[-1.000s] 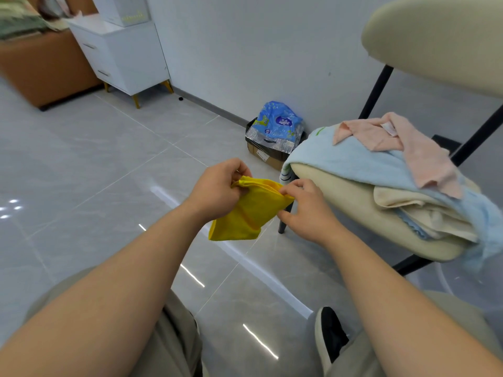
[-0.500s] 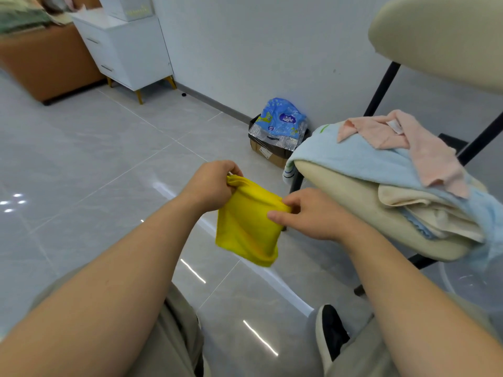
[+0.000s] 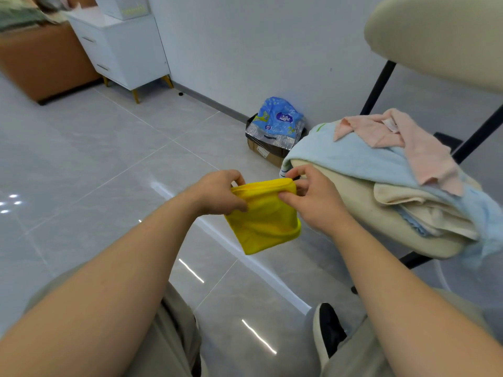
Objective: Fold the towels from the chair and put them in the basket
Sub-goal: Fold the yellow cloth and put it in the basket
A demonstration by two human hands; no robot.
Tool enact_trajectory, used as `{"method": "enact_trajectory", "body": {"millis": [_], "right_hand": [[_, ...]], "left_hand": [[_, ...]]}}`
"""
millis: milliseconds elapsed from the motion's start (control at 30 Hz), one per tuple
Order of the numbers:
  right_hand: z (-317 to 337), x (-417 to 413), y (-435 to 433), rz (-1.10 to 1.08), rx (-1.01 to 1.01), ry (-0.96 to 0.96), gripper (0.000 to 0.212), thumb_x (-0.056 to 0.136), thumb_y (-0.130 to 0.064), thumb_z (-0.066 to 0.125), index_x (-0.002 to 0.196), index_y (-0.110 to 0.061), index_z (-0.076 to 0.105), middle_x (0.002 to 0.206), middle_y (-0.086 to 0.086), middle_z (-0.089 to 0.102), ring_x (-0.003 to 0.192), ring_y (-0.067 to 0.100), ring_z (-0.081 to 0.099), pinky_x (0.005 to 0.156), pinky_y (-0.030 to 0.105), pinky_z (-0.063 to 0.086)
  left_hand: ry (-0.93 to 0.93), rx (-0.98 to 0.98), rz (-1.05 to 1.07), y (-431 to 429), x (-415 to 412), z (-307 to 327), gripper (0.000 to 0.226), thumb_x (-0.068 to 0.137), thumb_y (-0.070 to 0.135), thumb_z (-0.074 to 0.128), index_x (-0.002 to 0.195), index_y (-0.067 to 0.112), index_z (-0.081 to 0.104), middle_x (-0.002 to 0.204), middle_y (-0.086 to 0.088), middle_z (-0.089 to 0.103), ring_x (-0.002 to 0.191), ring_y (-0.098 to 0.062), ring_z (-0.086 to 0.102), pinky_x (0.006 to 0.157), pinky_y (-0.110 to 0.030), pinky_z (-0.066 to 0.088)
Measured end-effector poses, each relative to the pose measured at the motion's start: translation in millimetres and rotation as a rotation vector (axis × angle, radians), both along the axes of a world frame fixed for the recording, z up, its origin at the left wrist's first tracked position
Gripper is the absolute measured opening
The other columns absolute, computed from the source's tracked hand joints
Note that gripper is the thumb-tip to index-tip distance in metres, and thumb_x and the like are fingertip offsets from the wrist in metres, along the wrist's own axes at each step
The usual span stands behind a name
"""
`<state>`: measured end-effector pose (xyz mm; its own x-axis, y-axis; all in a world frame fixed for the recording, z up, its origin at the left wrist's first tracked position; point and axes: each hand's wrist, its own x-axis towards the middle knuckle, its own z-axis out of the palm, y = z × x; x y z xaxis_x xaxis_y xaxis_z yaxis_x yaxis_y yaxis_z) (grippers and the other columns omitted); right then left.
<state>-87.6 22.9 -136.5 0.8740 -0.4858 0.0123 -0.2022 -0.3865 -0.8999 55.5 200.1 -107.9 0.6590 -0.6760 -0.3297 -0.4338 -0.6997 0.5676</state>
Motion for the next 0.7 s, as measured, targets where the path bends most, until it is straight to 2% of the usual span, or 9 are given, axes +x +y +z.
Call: {"method": "enact_trajectory", "body": {"millis": [67,133,200,300,367,500,600,700], "right_hand": [[0,2,4,0.039,-0.005,0.010,0.026,0.079,-0.018,0.082,0.097,-0.024,0.063,0.082,-0.006,0.076,0.081,0.018,0.070,0.081,0.042,0.057],[-2,3,10,0.090,-0.018,0.027,0.021,0.081,-0.018,0.082,0.094,-0.022,0.065,0.081,-0.004,0.076,0.082,0.017,0.071,0.080,0.041,0.057],[-7,4,16,0.126,-0.011,0.030,0.017,0.083,-0.021,0.080,0.090,-0.023,0.064,0.079,-0.002,0.076,0.078,0.016,0.070,0.076,0.042,0.055],[-14,6,18,0.128,-0.003,0.055,0.018,0.083,-0.023,0.080,0.089,-0.023,0.063,0.077,-0.001,0.075,0.071,0.012,0.064,0.071,0.041,0.053],[-16,7,18,0.108,0.027,0.055,0.020,0.082,-0.026,0.081,0.090,-0.023,0.063,0.079,0.000,0.076,0.071,0.012,0.065,0.070,0.039,0.052],[-18,9,13,0.080,-0.025,0.096,0.017,0.083,-0.034,0.080,0.093,-0.022,0.071,0.080,0.000,0.076,0.075,0.018,0.070,0.071,0.039,0.053],[-18,5,8,0.133,-0.134,0.150,0.020,0.088,-0.039,0.074,0.091,-0.020,0.076,0.073,0.006,0.071,0.066,0.025,0.064,0.063,0.040,0.050],[-15,2,1,0.167,-0.175,0.219,0.027,0.094,-0.039,0.067,0.086,-0.015,0.075,0.060,0.003,0.054,0.045,0.007,0.042,0.049,0.023,0.034]], "left_hand": [[-0.045,0.078,-0.112,-1,-4,1,0.042,0.078,0.055,0.076,0.108,0.030,0.063,0.097,0.003,0.063,0.087,-0.016,0.062,0.069,-0.031,0.052],[-0.125,0.027,-0.164,-4,-11,0,0.046,0.079,0.068,0.067,0.106,0.030,0.066,0.095,0.006,0.065,0.090,-0.013,0.061,0.073,-0.030,0.050],[-0.149,-0.117,-0.161,-8,-17,-3,0.041,0.083,0.062,0.066,0.103,0.027,0.069,0.094,0.006,0.068,0.091,-0.012,0.063,0.078,-0.029,0.051],[-0.298,-0.163,-0.219,-14,-26,-5,0.030,0.092,0.048,0.063,0.102,0.020,0.068,0.081,0.008,0.062,0.080,-0.015,0.059,0.064,-0.026,0.041],[-0.360,-0.187,-0.231,-16,-28,-6,0.024,0.097,0.038,0.060,0.104,0.016,0.067,0.082,0.006,0.061,0.082,-0.019,0.059,0.064,-0.027,0.035],[-0.385,-0.319,-0.097,-17,-23,-2,0.020,0.101,0.030,0.054,0.109,0.012,0.061,0.095,-0.006,0.065,0.089,-0.025,0.058,0.070,-0.029,0.035],[-0.408,-0.427,0.055,-9,-10,8,0.020,0.102,0.029,0.051,0.109,0.012,0.059,0.092,-0.004,0.059,0.085,-0.024,0.053,0.069,-0.029,0.032],[-0.425,-0.478,0.167,1,2,19,0.020,0.104,0.030,0.049,0.113,0.015,0.058,0.091,0.001,0.056,0.083,-0.019,0.048,0.069,-0.027,0.030]]}}
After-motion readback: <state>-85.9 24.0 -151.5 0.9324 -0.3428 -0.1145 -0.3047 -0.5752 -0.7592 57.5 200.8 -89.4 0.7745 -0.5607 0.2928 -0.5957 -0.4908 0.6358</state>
